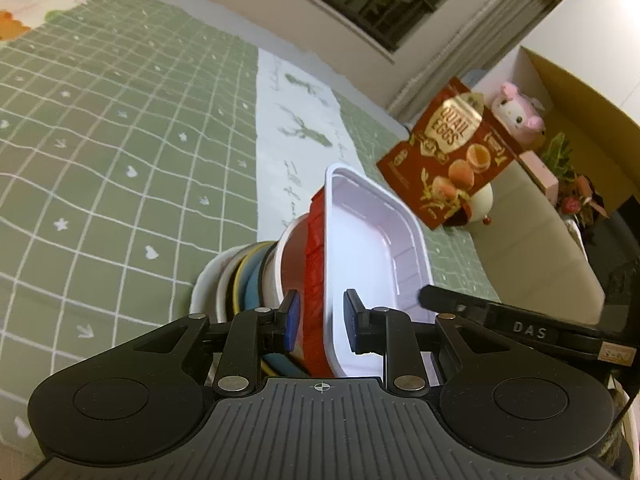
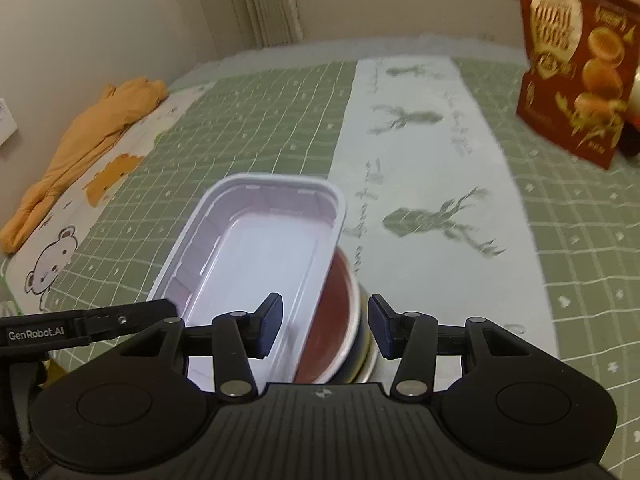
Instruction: Organize plates and bowls
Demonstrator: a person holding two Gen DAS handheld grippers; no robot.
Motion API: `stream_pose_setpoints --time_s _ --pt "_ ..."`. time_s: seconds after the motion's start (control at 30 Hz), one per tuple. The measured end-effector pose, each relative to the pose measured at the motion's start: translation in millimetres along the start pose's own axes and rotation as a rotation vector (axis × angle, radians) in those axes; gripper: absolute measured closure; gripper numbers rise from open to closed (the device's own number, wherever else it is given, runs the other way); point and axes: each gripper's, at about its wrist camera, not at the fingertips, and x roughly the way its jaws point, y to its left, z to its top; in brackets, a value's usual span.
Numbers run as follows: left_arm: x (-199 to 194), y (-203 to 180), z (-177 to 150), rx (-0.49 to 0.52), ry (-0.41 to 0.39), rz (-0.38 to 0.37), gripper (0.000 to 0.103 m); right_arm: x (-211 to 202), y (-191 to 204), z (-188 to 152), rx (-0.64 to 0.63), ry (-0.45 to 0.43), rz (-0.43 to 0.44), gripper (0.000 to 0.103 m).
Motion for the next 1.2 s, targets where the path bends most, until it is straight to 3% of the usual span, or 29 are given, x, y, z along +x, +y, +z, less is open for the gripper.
stream_pose_setpoints --time_s 0.1,0.27,0.33,0.4,0.5,0.6,0.73,0.87,1.2 --pt "-23 -8 -13 0.024 -0.048 0.043 0.077 -24 -1 -12 -0.014 -0.072 -0.011 0.055" --pt "-60 -30 -60 0.127 -0.205 0.109 0.077 -72 -1 -49 -0.021 -0.222 0.002 0.047" --pt "-67 -40 -87 0.181 -0.248 0.112 0.077 -90 6 -75 -0.045 -0.294 0.022 0.033" --pt "-68 -49 -116 0.221 -0.258 0.1 0.077 -101 15 -105 -0.069 -0.359 0.034 0.024" --pt "-65 -61 -155 0.274 -0.247 0.114 0.082 -108 22 -153 -0.052 -0.415 0.023 0.023" --pt "-60 -68 -183 0.284 -0.217 0.173 0.085 -105 14 -188 0.005 -0.406 -0.012 0.023" --pt "-62 -80 -201 0.292 -0.207 0.245 0.085 -100 0 -212 0.033 -0.303 -0.031 0.023" --pt "-62 -92 -211 0.328 -0.19 0.27 0.085 -97 -1 -223 0.03 -0.275 -0.064 0.023" --pt "-58 -110 -223 0.417 -0.195 0.332 0.085 -102 0 -230 -0.002 -0.307 -0.082 0.022"
